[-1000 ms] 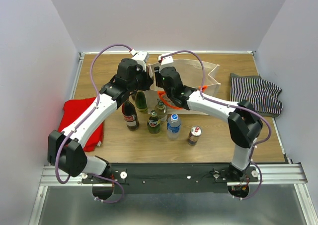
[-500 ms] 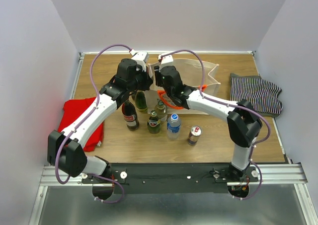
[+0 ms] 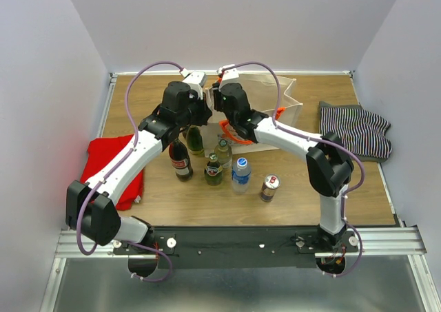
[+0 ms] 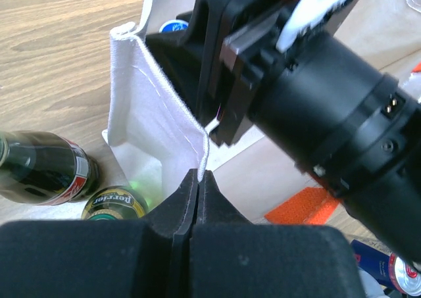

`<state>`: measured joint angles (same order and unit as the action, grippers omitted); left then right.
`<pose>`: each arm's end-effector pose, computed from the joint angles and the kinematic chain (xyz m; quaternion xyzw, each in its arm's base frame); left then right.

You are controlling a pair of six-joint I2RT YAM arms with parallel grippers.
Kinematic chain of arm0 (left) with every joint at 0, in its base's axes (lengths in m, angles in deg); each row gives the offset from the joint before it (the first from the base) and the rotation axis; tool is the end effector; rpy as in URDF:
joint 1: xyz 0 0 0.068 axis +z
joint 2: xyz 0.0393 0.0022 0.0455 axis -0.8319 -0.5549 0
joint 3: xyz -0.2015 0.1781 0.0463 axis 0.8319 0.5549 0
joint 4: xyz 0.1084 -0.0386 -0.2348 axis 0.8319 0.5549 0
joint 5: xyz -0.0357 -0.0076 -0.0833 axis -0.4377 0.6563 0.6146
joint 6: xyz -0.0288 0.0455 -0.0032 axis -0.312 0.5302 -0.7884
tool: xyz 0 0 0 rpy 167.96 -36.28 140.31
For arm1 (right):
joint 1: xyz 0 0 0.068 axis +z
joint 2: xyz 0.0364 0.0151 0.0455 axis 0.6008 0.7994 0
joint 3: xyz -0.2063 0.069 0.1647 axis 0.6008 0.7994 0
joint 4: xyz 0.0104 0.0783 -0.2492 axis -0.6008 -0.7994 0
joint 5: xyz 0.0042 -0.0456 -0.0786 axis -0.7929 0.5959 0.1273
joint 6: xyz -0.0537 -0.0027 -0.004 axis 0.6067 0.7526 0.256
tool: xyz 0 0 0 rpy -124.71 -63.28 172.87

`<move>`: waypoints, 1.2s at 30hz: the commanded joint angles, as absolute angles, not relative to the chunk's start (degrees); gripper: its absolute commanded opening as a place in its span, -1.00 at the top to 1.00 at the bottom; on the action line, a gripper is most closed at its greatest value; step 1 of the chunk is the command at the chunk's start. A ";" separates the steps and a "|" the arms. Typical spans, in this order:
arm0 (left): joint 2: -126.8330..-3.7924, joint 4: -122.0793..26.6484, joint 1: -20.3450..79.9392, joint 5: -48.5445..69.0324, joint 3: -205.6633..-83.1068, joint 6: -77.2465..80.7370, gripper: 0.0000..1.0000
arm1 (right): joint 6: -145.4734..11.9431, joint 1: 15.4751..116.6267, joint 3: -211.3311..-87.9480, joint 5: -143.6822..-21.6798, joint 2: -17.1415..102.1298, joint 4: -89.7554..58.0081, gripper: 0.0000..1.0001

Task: Place the beverage into the canvas bag
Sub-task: Place the drink in the canvas bag.

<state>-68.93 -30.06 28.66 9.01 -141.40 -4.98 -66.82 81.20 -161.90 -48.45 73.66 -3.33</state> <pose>0.2817 -0.1524 0.3431 0.1013 0.8382 -0.2559 0.4709 0.3486 0.3177 0.2888 -0.1067 0.7646 0.1015 0.6274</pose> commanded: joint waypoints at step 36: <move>-69.71 -26.01 28.00 5.06 -142.53 -4.17 1.00 | -69.18 81.05 -165.06 -57.64 72.33 -6.66 0.97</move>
